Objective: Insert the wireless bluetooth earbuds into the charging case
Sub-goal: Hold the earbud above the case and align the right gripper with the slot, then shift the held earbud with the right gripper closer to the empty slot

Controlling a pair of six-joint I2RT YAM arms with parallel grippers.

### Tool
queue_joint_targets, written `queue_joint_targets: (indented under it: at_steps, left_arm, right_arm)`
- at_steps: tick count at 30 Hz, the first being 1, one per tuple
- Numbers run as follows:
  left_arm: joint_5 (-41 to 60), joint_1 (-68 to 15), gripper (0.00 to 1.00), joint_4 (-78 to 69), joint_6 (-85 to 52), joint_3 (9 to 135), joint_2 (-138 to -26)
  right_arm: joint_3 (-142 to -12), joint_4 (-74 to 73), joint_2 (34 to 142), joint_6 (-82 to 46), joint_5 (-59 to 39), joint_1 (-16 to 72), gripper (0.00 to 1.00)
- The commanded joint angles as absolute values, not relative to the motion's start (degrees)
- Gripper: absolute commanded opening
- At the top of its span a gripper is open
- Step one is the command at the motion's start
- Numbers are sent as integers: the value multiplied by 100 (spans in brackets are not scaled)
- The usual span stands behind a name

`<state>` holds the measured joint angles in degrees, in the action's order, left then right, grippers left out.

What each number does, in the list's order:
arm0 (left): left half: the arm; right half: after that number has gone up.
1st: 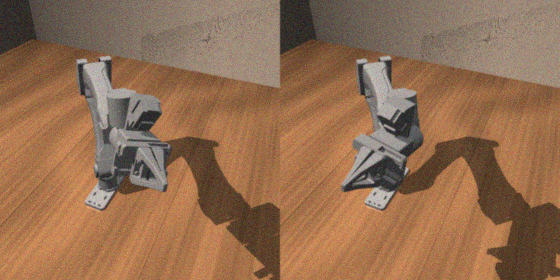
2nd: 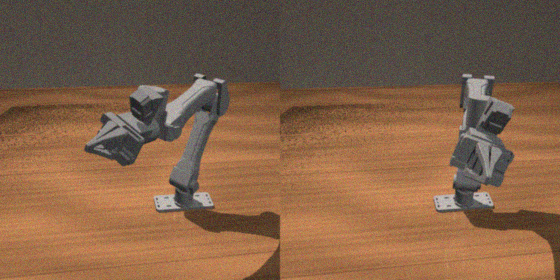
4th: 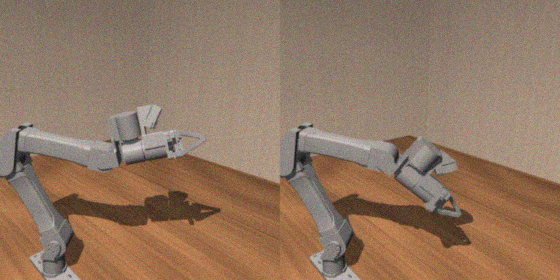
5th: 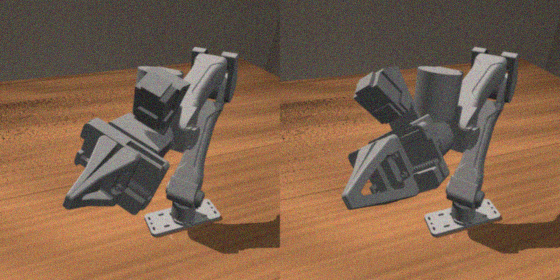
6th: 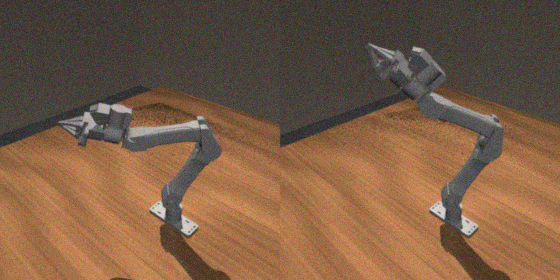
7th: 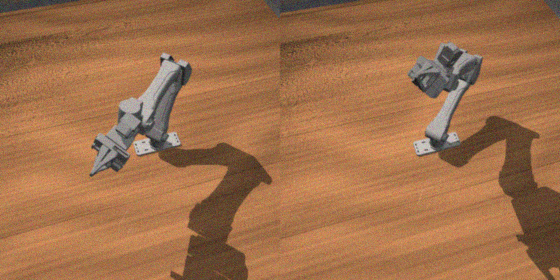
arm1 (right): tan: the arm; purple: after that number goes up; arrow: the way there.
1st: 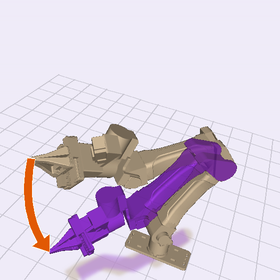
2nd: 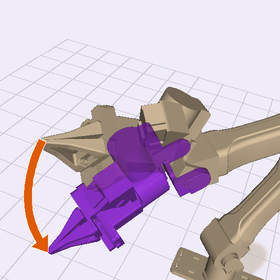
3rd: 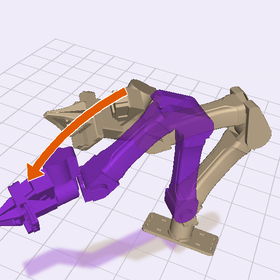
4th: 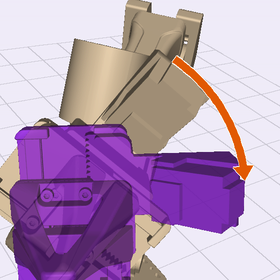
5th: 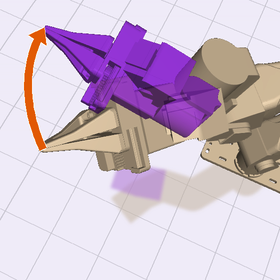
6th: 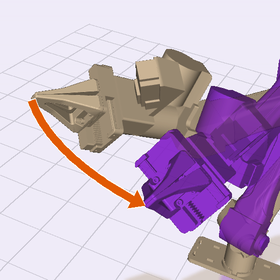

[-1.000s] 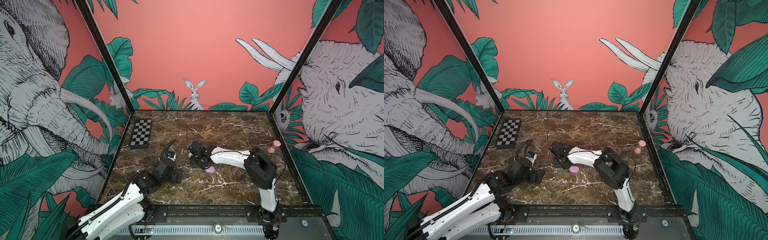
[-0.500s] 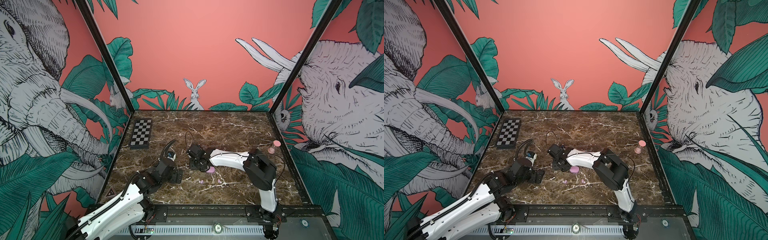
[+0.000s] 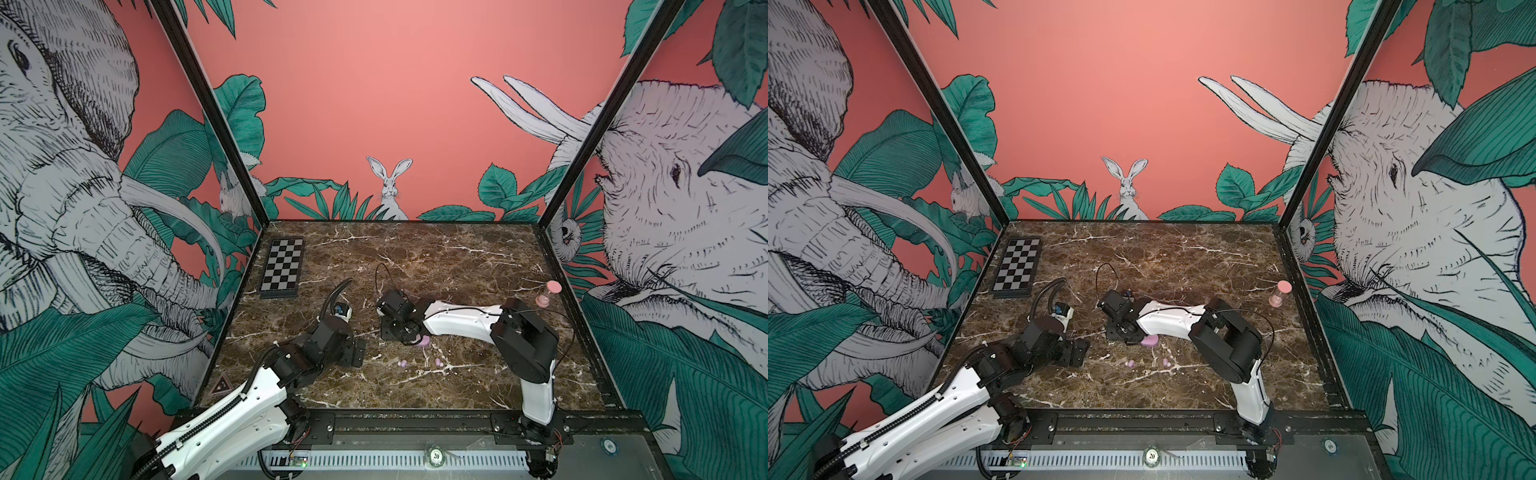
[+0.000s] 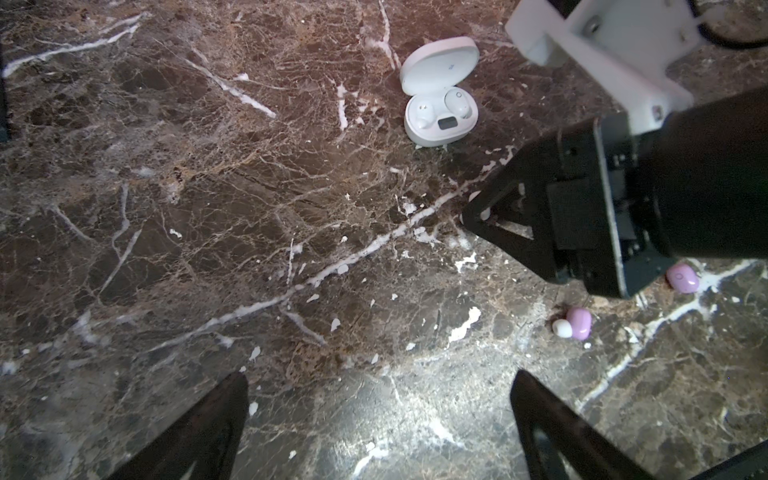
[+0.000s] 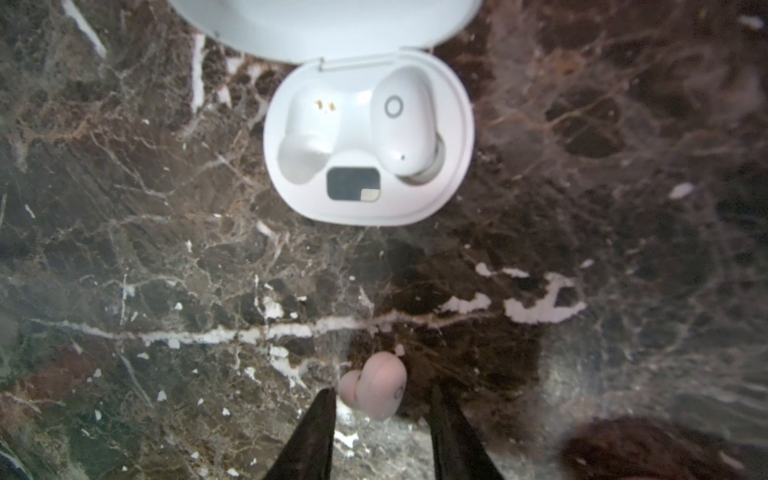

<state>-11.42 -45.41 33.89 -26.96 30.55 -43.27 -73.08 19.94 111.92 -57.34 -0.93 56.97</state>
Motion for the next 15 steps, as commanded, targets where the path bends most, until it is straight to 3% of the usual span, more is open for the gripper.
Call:
queue_joint_targets:
  at_steps: [1,15]
  left_arm:
    - [-1214,-4579,99,3390,-2725,3029,-4246]
    - [-1197,-4580,99,3401,-2692,3059,-4311]
  right_arm:
    - [-7208,1863,10889,-5802,-65,5682,38]
    - [-7268,2182,10942,-5919,125,5656,38]
